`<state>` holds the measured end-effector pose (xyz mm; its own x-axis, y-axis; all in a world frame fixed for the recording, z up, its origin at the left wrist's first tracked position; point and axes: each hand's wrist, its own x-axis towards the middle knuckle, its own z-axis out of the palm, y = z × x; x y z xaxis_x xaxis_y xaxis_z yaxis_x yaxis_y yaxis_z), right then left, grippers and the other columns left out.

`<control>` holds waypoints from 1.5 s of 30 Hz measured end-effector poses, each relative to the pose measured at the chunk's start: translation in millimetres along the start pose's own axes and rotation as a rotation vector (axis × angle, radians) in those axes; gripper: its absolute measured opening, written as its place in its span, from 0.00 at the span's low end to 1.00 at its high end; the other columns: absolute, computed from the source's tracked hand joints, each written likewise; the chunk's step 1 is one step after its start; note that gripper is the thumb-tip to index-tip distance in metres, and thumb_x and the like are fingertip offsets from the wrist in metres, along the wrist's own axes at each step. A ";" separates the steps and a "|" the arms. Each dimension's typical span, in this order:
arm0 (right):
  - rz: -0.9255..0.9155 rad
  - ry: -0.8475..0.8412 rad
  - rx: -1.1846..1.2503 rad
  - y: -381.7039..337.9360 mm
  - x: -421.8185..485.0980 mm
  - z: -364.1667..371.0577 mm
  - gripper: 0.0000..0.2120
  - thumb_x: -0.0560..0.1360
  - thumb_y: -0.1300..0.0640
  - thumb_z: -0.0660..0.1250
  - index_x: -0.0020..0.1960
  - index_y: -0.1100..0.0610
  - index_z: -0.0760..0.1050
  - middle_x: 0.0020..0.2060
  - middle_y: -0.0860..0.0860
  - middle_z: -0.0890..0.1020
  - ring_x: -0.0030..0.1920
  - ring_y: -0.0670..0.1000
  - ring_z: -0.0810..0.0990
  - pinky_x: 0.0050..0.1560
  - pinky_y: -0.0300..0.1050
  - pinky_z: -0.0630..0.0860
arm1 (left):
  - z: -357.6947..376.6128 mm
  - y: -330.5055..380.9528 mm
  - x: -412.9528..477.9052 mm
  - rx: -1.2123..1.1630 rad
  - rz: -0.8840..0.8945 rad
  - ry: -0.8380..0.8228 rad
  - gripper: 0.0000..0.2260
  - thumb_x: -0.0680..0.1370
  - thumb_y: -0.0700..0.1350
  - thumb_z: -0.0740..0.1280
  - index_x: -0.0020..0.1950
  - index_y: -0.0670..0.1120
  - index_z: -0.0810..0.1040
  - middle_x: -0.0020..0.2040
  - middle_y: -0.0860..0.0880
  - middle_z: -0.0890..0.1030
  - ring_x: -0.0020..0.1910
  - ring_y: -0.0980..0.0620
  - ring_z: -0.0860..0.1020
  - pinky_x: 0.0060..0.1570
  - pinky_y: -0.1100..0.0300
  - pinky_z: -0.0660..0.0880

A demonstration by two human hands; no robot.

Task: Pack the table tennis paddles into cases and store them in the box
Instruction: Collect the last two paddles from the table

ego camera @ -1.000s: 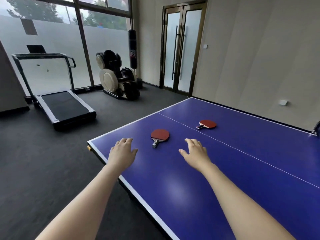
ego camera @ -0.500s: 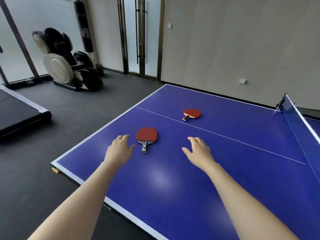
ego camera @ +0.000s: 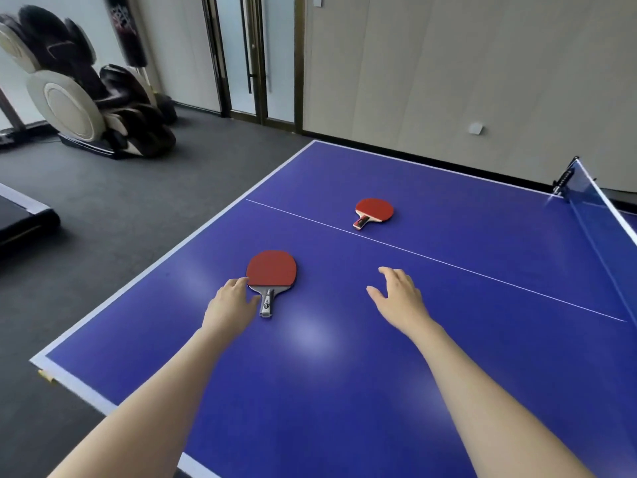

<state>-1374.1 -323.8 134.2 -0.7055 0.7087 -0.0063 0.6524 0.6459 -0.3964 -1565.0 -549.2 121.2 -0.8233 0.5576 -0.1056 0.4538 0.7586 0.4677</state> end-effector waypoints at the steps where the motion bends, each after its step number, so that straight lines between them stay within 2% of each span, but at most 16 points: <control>1: 0.006 -0.006 0.003 0.7 6.9 2.4 0.26 0.79 0.47 0.59 0.73 0.56 0.60 0.71 0.53 0.67 0.70 0.53 0.64 0.64 0.50 0.68 | 3.6 -0.4 7.0 -0.006 -0.008 -0.012 0.24 0.81 0.50 0.61 0.74 0.43 0.63 0.73 0.45 0.67 0.70 0.45 0.67 0.66 0.49 0.67; 6: 0.044 -0.048 0.013 2.0 36.5 17.7 0.25 0.79 0.47 0.59 0.73 0.56 0.60 0.71 0.53 0.66 0.70 0.54 0.64 0.65 0.51 0.67 | 22.1 -10.6 44.5 -0.014 -0.065 -0.089 0.23 0.80 0.51 0.61 0.72 0.42 0.66 0.68 0.44 0.71 0.66 0.44 0.70 0.62 0.49 0.70; 9: 0.072 -0.062 0.025 0.5 54.3 31.3 0.25 0.80 0.47 0.59 0.73 0.56 0.61 0.70 0.53 0.67 0.70 0.54 0.65 0.64 0.50 0.68 | 36.1 -24.0 72.4 -0.048 -0.131 -0.152 0.19 0.80 0.53 0.60 0.65 0.41 0.71 0.62 0.44 0.74 0.58 0.43 0.74 0.52 0.50 0.75; 11: 0.097 -0.072 0.036 0.7 64.7 42.8 0.24 0.80 0.48 0.59 0.73 0.55 0.61 0.70 0.53 0.67 0.69 0.54 0.65 0.64 0.50 0.68 | 47.4 -32.3 91.7 -0.084 -0.161 -0.193 0.18 0.80 0.53 0.60 0.60 0.40 0.73 0.57 0.44 0.75 0.54 0.43 0.75 0.45 0.54 0.73; 13: 0.135 -0.078 0.051 1.7 73.7 55.0 0.24 0.80 0.48 0.59 0.73 0.55 0.61 0.70 0.52 0.67 0.69 0.53 0.65 0.64 0.50 0.67 | 60.7 -40.2 111.2 -0.101 -0.193 -0.231 0.15 0.80 0.54 0.61 0.47 0.42 0.74 0.46 0.46 0.76 0.43 0.47 0.74 0.37 0.57 0.68; 14: 0.160 -0.081 0.057 2.1 78.5 61.4 0.24 0.80 0.48 0.59 0.72 0.55 0.61 0.70 0.52 0.67 0.69 0.53 0.65 0.65 0.50 0.67 | 67.3 -43.8 121.0 -0.098 -0.205 -0.249 0.16 0.79 0.54 0.61 0.40 0.43 0.70 0.40 0.47 0.73 0.37 0.49 0.70 0.33 0.57 0.65; 15: 0.184 -0.088 0.059 2.2 83.0 67.7 0.24 0.80 0.48 0.59 0.72 0.55 0.62 0.70 0.52 0.67 0.69 0.53 0.65 0.65 0.50 0.67 | 74.5 -47.1 129.6 -0.092 -0.215 -0.271 0.18 0.79 0.55 0.62 0.37 0.43 0.66 0.37 0.48 0.71 0.35 0.49 0.68 0.32 0.57 0.63; 20: 0.262 -0.124 0.071 -0.7 107.8 93.9 0.23 0.80 0.49 0.59 0.72 0.55 0.62 0.70 0.52 0.67 0.70 0.53 0.64 0.66 0.51 0.65 | 107.1 -55.8 162.1 -0.121 -0.290 -0.378 0.21 0.78 0.58 0.64 0.37 0.43 0.63 0.36 0.48 0.69 0.40 0.48 0.68 0.30 0.58 0.62; 26: 0.295 -0.134 0.107 -5.5 133.2 111.0 0.23 0.80 0.49 0.59 0.72 0.55 0.62 0.70 0.52 0.67 0.70 0.52 0.64 0.67 0.50 0.65 | 131.6 -48.5 182.4 -0.137 -0.434 -0.431 0.23 0.73 0.62 0.67 0.45 0.42 0.70 0.44 0.46 0.75 0.41 0.47 0.74 0.35 0.59 0.66; 28: 0.307 -0.139 0.123 -5.8 137.9 115.1 0.23 0.80 0.49 0.59 0.72 0.54 0.62 0.70 0.51 0.66 0.70 0.52 0.64 0.66 0.49 0.65 | 136.8 -47.8 183.0 -0.078 -0.459 -0.395 0.21 0.73 0.59 0.69 0.50 0.41 0.72 0.45 0.47 0.77 0.41 0.46 0.75 0.37 0.58 0.68; 30: 0.321 -0.143 0.138 -4.1 141.4 118.1 0.23 0.80 0.49 0.59 0.72 0.54 0.62 0.70 0.51 0.66 0.70 0.51 0.64 0.67 0.49 0.65 | 140.9 -47.9 184.7 -0.078 -0.469 -0.362 0.15 0.72 0.52 0.69 0.48 0.41 0.73 0.41 0.48 0.77 0.37 0.48 0.75 0.35 0.60 0.69; 33: 0.348 -0.147 0.153 1.6 149.0 120.8 0.23 0.80 0.49 0.59 0.72 0.54 0.62 0.70 0.51 0.66 0.70 0.51 0.64 0.68 0.49 0.65 | 144.2 -46.3 188.3 -0.262 -0.502 -0.364 0.11 0.72 0.49 0.68 0.41 0.41 0.73 0.32 0.49 0.76 0.31 0.50 0.73 0.30 0.62 0.66; 36: 0.380 -0.138 0.180 7.5 161.5 123.4 0.22 0.80 0.49 0.59 0.72 0.54 0.63 0.69 0.51 0.68 0.69 0.51 0.66 0.67 0.48 0.66 | 144.6 -44.0 191.1 -0.580 -0.531 -0.349 0.12 0.72 0.46 0.68 0.36 0.42 0.67 0.30 0.48 0.73 0.32 0.47 0.72 0.34 0.59 0.65; 38: 0.392 -0.135 0.195 11.3 170.7 126.8 0.22 0.80 0.49 0.59 0.71 0.54 0.64 0.68 0.51 0.69 0.69 0.52 0.67 0.66 0.47 0.66 | 139.5 -43.2 192.7 -0.772 -0.523 -0.314 0.12 0.72 0.43 0.67 0.35 0.44 0.64 0.30 0.47 0.68 0.30 0.48 0.69 0.35 0.58 0.65; 42: 0.435 -0.146 0.228 17.3 194.1 134.5 0.21 0.80 0.50 0.59 0.71 0.55 0.64 0.67 0.52 0.70 0.67 0.52 0.68 0.64 0.48 0.68 | 118.9 -35.4 208.4 -0.957 -0.418 -0.277 0.10 0.75 0.41 0.67 0.37 0.42 0.68 0.25 0.52 0.69 0.25 0.52 0.75 0.39 0.54 0.79; 45: 0.461 -0.137 0.280 18.4 217.9 139.3 0.22 0.79 0.50 0.59 0.71 0.55 0.64 0.67 0.52 0.70 0.67 0.52 0.68 0.62 0.47 0.68 | 102.7 -17.3 235.5 -1.040 -0.295 -0.278 0.07 0.77 0.40 0.66 0.40 0.42 0.71 0.27 0.50 0.75 0.25 0.50 0.77 0.34 0.55 0.80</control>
<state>-1554.4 -197.1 -2.4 -0.4060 0.8448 -0.3486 0.8166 0.1640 -0.5535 -1731.8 -396.3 -1.9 -0.6878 0.5569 -0.4656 -0.3604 0.2947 0.8850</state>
